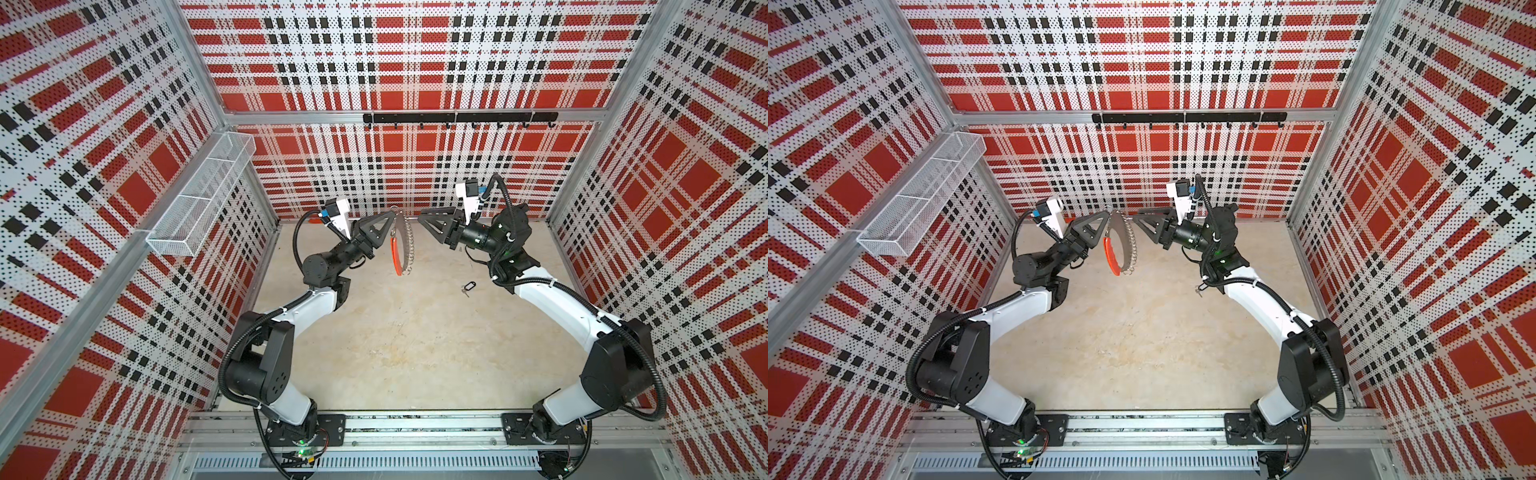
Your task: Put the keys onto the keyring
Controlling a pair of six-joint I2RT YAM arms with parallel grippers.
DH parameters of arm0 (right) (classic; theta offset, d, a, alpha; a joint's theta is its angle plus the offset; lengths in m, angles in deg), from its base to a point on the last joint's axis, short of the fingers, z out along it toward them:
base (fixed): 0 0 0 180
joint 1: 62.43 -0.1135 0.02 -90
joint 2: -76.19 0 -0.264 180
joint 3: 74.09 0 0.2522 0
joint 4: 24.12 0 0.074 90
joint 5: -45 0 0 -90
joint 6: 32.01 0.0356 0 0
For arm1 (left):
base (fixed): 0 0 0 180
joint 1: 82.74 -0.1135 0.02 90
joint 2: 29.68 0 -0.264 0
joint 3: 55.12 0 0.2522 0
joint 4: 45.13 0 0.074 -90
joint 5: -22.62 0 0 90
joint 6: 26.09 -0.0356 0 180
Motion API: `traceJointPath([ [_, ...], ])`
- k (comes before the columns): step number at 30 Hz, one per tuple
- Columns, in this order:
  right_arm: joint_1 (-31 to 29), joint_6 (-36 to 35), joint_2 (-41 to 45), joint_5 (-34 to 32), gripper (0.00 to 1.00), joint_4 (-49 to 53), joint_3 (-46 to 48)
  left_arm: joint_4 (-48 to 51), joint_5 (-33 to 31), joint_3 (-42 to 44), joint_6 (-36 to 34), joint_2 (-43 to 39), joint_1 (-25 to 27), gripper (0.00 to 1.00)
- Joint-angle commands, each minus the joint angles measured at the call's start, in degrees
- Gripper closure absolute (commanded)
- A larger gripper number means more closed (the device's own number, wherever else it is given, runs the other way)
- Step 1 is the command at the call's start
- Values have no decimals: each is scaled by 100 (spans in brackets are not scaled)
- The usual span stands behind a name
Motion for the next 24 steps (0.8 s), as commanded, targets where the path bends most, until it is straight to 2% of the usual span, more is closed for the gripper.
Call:
traceJointPath([
  [1, -82, 417, -167, 311, 63, -865, -238, -429, -180, 33, 90, -1, 46, 100],
  [7, -295, 115, -423, 351, 63, -510, -636, -431, -205, -16, 144, 61, 71, 100],
  [24, -489, 13, -805, 449, 65, -274, -1127, -448, -144, -113, 208, 30, 99, 100],
])
